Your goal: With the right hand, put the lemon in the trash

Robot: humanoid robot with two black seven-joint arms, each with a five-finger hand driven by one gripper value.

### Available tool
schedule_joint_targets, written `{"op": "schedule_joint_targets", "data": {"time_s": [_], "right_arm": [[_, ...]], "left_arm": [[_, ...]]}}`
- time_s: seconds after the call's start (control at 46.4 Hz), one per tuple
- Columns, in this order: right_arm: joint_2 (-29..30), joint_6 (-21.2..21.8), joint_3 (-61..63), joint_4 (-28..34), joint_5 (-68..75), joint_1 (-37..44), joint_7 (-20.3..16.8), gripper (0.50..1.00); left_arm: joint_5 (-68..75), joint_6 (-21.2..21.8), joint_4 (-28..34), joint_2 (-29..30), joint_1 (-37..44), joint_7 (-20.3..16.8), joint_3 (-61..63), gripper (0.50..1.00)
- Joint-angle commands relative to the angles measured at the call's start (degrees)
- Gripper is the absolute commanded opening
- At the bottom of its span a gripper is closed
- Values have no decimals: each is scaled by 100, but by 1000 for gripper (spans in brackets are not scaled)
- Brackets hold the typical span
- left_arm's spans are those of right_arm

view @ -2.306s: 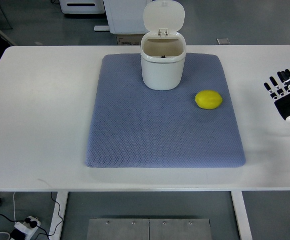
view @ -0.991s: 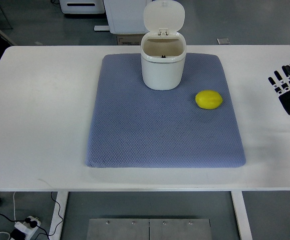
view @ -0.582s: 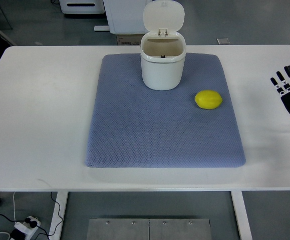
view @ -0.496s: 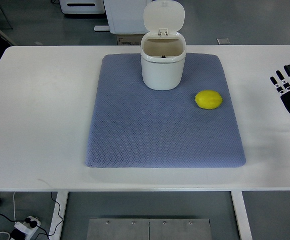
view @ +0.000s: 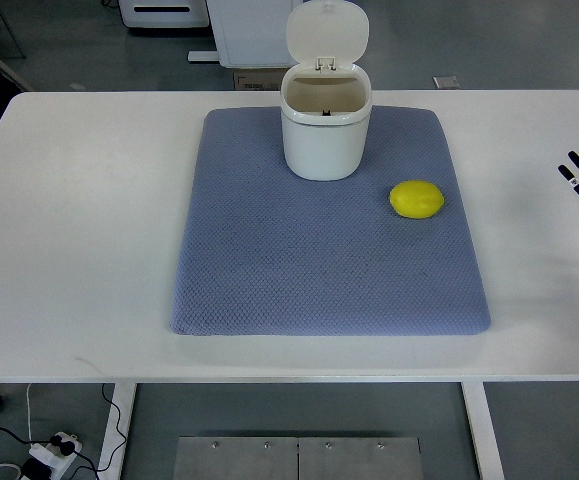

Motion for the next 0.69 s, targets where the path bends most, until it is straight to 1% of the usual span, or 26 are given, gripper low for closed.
{"op": "schedule_joint_targets", "data": {"time_s": [0.0, 0.172, 0.345, 0.474, 0.668], "right_arm": [[-115, -1, -99, 3, -8, -1, 3, 1000], [-300, 8, -485, 47, -17, 78, -6, 1000], [-537, 246, -872, 82, -69, 359, 29, 1000], [-704, 246, -1232, 118, -394, 640, 196, 1000], [-907, 246, -1891, 118, -834, 1141, 345, 1000]], "left_arm": [[0, 0, 0, 0, 0, 0, 0, 1000], [0, 0, 0, 0, 0, 0, 0, 1000], [0, 0, 0, 0, 0, 0, 0, 1000], [0, 0, 0, 0, 0, 0, 0, 1000], [0, 0, 0, 0, 0, 0, 0, 1000]]}}
